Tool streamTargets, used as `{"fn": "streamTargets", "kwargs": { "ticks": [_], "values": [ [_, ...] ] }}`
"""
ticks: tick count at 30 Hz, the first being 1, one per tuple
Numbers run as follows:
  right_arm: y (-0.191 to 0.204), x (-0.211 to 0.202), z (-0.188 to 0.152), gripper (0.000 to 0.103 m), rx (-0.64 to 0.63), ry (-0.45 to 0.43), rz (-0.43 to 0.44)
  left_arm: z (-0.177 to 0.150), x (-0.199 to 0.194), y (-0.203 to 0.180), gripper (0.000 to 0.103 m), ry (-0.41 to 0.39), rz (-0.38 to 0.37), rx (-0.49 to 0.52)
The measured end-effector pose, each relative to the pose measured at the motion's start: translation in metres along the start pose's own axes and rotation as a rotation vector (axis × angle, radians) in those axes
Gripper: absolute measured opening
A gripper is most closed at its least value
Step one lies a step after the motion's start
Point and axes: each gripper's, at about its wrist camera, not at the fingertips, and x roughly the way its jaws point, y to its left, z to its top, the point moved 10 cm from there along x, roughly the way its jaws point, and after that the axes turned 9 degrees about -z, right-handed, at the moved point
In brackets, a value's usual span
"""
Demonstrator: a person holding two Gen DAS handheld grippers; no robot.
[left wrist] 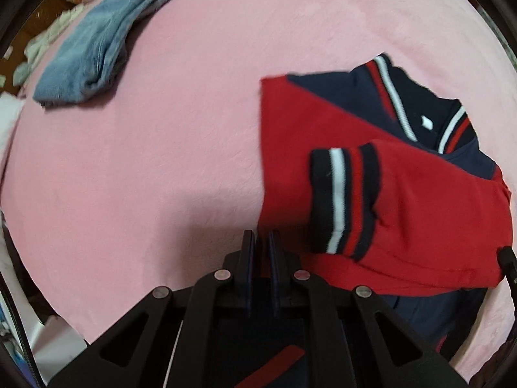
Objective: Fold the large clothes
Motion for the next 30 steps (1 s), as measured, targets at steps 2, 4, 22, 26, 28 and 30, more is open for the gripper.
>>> {"fn": "streamTargets", "kwargs": {
  "ticks": [2, 4, 22, 26, 28, 30],
  "values": [
    [-0.004, 0.005, -0.001, 0.029, 0.009, 0.013, -0.011, -0.002, 0.0, 0.005, 0.007, -0.005, -0.023, -0.022],
    [-0.009, 0.014, -0.005, 0.026, -0.024, 0.049, -0.077, -0.002, -0.004, 0.007, 0.007, -0.021, -0.039, -0.041],
    [0.04, -0.039, 0.003, 0.028, -0.131, -0.069, 0.031, -0.001, -0.033, -0.112, 0.009, -0.01, -0.382, 0.157],
    [0.06, -0.036, 0.002, 0.029, -0.179, -0.076, 0.074, -0.002, -0.016, -0.13, 0.009, 0.026, -0.423, 0.143],
    [0.065, -0.018, -0.001, 0.029, -0.169, -0.022, 0.081, -0.002, -0.005, -0.129, 0.009, 0.043, -0.42, 0.12],
    [0.067, 0.005, -0.005, 0.026, -0.132, 0.043, 0.13, -0.001, 0.011, -0.129, 0.009, 0.059, -0.401, 0.089]
  ]
}}
